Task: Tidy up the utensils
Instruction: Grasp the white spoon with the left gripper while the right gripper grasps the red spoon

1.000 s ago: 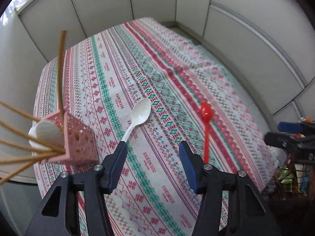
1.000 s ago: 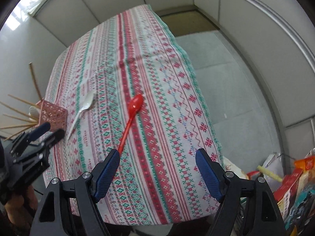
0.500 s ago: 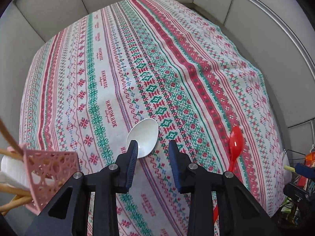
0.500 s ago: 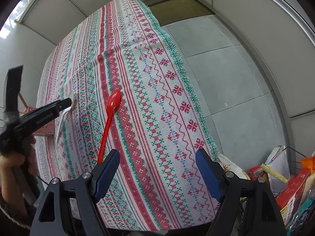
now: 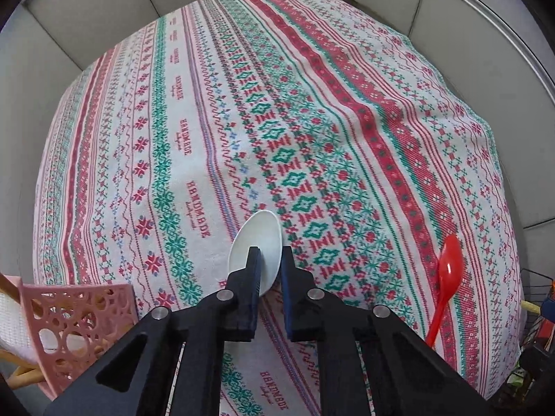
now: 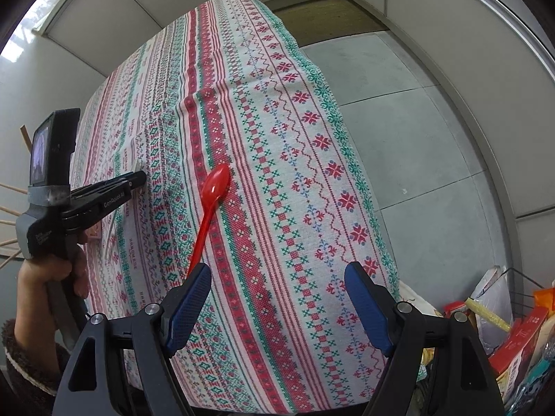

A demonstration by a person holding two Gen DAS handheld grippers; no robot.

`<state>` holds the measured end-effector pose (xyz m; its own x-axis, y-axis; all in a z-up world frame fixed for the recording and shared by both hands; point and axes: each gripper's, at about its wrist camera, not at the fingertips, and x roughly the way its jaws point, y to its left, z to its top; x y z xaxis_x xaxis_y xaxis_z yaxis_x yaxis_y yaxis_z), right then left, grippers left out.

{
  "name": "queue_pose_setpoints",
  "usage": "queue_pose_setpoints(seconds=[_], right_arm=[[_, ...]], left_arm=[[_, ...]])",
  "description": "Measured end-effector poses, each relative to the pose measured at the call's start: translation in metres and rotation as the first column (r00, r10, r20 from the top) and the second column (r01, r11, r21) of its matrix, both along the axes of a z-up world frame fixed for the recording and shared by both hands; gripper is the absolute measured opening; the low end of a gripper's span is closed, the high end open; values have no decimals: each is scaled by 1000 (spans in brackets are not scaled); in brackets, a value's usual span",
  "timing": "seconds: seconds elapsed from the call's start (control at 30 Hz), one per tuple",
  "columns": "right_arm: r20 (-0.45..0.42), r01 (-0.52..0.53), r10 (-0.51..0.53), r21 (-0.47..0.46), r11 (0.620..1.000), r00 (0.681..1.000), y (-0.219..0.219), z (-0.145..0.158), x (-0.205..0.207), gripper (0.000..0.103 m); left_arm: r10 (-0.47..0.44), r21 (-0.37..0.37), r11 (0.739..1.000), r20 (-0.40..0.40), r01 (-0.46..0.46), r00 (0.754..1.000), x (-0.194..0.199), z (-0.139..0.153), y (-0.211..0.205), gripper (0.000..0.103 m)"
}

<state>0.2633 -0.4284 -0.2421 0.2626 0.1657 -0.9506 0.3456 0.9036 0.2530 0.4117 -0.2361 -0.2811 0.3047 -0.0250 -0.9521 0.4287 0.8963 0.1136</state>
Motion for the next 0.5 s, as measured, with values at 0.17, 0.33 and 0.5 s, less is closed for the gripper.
queue_pose_setpoints(seconds=[0.17,0.33,0.5], right_arm=[[6,-6,6,-5,1000,1000,2,2,5,80],[2,22,-22,2,1000,1000,-1,1,10,80],[13,29,-29,3,1000,999,2,4,14,80]], left_arm=[[24,-53,998,45,-22,999,-8,16,10,3],[-26,-107,994,100,37,995,-30,44,15,3],[-64,-192,978,117,86,991,-54,74,23,3]])
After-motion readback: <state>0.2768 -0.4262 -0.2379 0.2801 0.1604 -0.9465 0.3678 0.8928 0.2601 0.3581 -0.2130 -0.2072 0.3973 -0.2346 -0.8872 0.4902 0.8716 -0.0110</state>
